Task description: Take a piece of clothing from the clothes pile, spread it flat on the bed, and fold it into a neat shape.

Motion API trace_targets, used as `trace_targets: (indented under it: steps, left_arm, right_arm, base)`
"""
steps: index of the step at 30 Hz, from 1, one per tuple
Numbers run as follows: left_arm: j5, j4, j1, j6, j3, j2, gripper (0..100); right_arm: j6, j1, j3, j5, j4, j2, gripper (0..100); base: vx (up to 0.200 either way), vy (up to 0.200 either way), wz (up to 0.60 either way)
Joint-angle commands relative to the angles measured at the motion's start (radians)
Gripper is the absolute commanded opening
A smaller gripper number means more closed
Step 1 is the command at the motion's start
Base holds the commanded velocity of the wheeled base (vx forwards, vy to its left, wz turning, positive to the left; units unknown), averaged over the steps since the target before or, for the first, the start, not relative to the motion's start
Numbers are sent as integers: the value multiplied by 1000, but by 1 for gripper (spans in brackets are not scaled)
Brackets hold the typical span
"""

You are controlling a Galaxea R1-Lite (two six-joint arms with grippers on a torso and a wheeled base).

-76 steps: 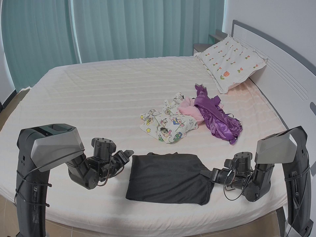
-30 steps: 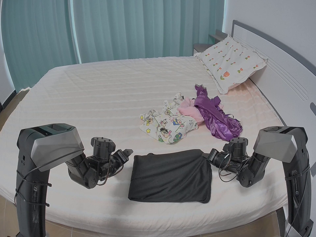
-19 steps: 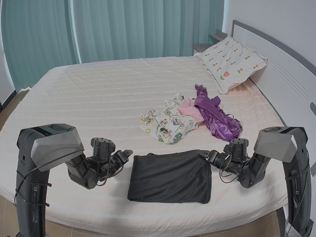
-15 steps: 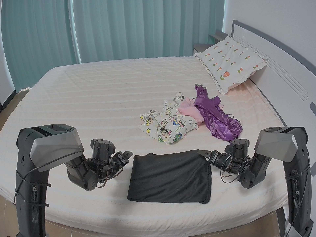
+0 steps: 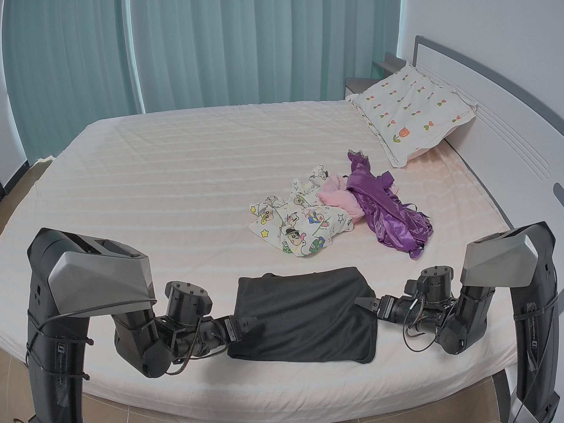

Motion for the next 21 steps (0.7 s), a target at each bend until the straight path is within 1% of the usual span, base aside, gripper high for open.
trace_targets:
  steps: [1,4,10,11,16,17,18,19,21]
  left_arm:
    - [-33,-5,-20,44,76,-22,100]
    - [-35,-5,-38,64,89,-19,100]
    - [-32,-6,-58,65,73,-13,100]
    - [-32,-5,-58,65,73,-13,0]
    - [-27,5,-72,76,93,-22,0]
    - [-27,12,-75,99,116,-25,0]
    - [-27,12,-75,99,116,-25,0]
    - [-26,21,-75,130,135,-33,0]
    - [-24,48,-74,148,142,-48,0]
  right_arm:
    - [-23,11,45,13,-16,-4,100]
    - [-26,11,42,13,-16,3,100]
    - [-28,11,42,14,-16,3,100]
    - [-28,11,41,14,-16,3,100]
    - [-26,3,35,16,-18,0,100]
    - [-19,-2,30,18,-19,0,100]
    - [-19,-2,30,18,-19,0,100]
    - [-16,-14,21,24,-25,5,100]
    - [-16,-32,16,41,-25,3,100]
  base:
    - [0,0,0]
    - [0,0,0]
    - [0,0,0]
    - [0,0,0]
    - [0,0,0]
    - [0,0,0]
    - [0,0,0]
    - [0,0,0]
    - [0,0,0]
